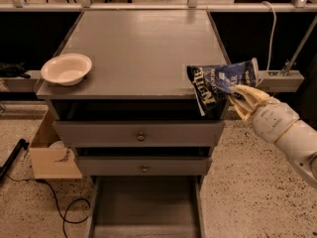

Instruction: Pick blue chip bag from bottom drawer and place on counter

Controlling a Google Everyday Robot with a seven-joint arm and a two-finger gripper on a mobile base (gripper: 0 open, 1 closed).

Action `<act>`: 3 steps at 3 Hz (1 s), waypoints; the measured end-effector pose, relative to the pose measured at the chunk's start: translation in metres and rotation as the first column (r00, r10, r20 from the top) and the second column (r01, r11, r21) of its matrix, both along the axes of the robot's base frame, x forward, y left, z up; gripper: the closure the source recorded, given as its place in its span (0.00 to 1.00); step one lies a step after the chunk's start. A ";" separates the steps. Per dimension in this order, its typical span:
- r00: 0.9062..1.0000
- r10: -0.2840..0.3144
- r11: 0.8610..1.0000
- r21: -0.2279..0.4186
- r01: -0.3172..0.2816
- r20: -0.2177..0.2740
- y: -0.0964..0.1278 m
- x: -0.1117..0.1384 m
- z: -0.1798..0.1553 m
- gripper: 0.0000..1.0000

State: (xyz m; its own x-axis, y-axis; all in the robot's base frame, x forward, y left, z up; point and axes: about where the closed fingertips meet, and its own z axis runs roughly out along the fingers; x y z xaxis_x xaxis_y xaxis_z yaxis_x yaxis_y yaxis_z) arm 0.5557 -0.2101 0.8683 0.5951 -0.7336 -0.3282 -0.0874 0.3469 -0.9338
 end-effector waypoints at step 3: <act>0.996 0.046 0.993 -0.115 -0.037 0.072 0.013 0.025 0.050 1.00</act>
Offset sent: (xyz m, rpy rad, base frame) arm 0.0128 -0.0022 0.0116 -0.0801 -0.0095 0.0100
